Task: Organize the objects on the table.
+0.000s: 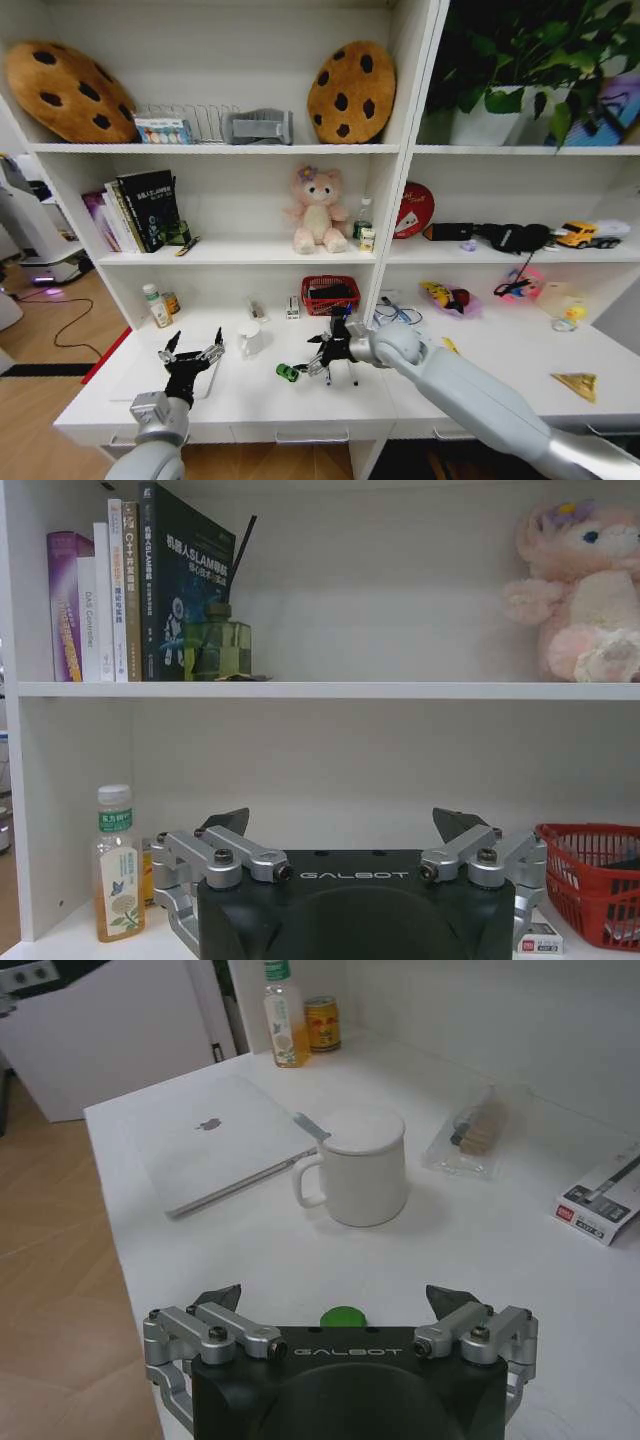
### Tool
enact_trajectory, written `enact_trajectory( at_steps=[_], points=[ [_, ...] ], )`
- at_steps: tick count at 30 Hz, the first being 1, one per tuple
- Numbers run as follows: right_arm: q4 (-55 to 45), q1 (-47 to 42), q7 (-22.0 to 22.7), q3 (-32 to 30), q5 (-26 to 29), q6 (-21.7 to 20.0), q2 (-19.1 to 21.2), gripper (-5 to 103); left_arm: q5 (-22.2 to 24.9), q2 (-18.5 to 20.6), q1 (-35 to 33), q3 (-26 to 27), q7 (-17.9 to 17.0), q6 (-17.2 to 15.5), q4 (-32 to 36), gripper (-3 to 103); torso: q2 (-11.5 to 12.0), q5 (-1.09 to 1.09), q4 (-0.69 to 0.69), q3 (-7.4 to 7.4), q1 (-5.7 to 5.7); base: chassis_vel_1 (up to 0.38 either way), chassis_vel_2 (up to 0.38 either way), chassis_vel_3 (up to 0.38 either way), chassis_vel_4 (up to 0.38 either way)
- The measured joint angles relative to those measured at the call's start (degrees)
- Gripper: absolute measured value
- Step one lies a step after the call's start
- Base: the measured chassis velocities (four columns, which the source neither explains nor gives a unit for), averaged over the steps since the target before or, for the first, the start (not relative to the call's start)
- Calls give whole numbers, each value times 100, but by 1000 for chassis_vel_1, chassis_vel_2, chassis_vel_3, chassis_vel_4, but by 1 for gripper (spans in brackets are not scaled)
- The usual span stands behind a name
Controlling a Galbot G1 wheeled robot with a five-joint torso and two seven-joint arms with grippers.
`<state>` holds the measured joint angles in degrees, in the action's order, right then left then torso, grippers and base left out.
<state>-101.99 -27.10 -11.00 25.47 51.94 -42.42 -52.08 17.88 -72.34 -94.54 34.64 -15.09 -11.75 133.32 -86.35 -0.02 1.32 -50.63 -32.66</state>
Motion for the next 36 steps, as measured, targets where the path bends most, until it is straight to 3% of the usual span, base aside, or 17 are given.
enact_trajectory(
  at_steps=[2,3,4,8,17,19,22,24,29,36],
  points=[
    [9,73,1106,272,699,-15,-107,100,0,0,0,0,0,0,0,100,0,0,2,0,0,0,0,0,0],
    [9,73,1106,272,699,-15,-107,100,0,0,0,0,0,0,0,100,0,0,2,0,0,0,0,0,0],
    [15,89,1451,345,893,-15,-137,100,0,0,0,0,0,0,0,100,0,0,2,0,0,0,0,0,0],
    [26,88,1576,437,867,-15,-94,100,0,0,0,0,0,0,0,100,0,2,2,0,1,0,0,0,0],
    [72,45,474,464,219,-1,106,100,0,0,0,0,0,-1,1,100,-1,1,2,0,1,0,0,0,0],
    [202,50,24,460,-18,5,25,100,0,0,0,0,0,-1,1,100,-1,2,2,0,1,0,0,0,0],
    [311,70,-194,458,-188,9,-43,100,0,0,0,0,0,-1,1,100,-1,2,1,0,1,0,0,0,0],
    [532,128,-481,503,-592,15,-146,100,0,0,0,0,0,-1,1,100,-1,1,1,0,1,0,0,0,0],
    [791,195,-831,598,-1139,18,-270,100,0,0,0,0,0,-1,1,100,0,1,2,0,1,0,0,0,0],
    [1051,269,-805,715,-1282,22,-548,100,0,0,0,0,0,-1,1,100,-1,2,1,0,1,0,0,0,0]
  ],
)
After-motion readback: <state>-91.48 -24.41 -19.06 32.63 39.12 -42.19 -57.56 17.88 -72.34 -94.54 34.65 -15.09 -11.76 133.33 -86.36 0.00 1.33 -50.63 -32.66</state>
